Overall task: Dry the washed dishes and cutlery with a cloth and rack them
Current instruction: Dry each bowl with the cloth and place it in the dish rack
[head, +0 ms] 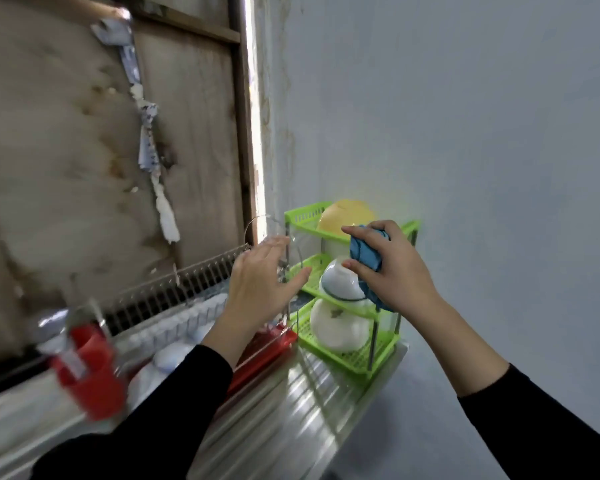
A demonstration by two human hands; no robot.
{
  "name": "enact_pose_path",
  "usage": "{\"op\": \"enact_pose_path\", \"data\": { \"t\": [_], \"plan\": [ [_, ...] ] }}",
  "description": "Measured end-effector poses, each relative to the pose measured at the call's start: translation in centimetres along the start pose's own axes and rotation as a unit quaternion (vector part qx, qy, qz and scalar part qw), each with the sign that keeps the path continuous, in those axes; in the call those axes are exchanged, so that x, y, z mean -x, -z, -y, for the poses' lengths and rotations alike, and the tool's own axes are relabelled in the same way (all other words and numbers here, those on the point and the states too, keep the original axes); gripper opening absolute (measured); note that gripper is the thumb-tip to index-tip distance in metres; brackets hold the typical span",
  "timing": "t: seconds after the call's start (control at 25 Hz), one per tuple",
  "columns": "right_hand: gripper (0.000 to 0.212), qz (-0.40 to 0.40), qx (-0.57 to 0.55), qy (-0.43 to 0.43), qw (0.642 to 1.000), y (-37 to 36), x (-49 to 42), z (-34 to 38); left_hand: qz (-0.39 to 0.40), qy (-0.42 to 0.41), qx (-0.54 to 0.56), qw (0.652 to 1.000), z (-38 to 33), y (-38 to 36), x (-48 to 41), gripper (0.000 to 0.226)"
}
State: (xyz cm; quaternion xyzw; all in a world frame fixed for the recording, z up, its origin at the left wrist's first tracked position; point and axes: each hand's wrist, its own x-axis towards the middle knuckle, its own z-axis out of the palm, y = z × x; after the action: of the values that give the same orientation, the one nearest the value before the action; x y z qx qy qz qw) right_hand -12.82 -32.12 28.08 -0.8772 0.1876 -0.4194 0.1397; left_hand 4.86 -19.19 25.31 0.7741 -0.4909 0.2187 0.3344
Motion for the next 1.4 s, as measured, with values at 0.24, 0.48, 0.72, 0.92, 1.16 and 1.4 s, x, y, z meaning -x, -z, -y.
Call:
{"op": "enact_pose_path", "data": {
  "t": [0.24,0.48,0.72,0.92,1.16,1.4],
  "plan": [
    [0.047,0.093,-0.068,0.001,0.993,-2.6,10.5,6.2,0.050,0.088,-0.056,0.993,0.7,6.0,13.7,0.089],
    [0.048,0.170,-0.153,0.031,0.973,-6.9,18.5,12.6,0.066,0.186,-0.135,0.971,2.5,11.1,26.2,0.084],
    [0.046,0.252,-0.221,0.076,0.939,-12.4,24.7,21.5,0.083,0.281,-0.204,0.934,5.9,17.9,35.9,0.093],
    [0.048,0.304,-0.253,0.116,0.911,-17.3,29.2,30.4,0.081,0.337,-0.218,0.912,10.7,24.0,43.5,0.091],
    [0.047,0.362,-0.277,0.117,0.882,-23.2,33.2,41.2,0.078,0.369,-0.230,0.897,17.5,30.9,52.8,0.076],
    [0.044,0.420,-0.302,0.100,0.850,-28.3,35.6,48.8,0.086,0.424,-0.236,0.870,24.3,34.3,60.4,0.063]
  ]
}}
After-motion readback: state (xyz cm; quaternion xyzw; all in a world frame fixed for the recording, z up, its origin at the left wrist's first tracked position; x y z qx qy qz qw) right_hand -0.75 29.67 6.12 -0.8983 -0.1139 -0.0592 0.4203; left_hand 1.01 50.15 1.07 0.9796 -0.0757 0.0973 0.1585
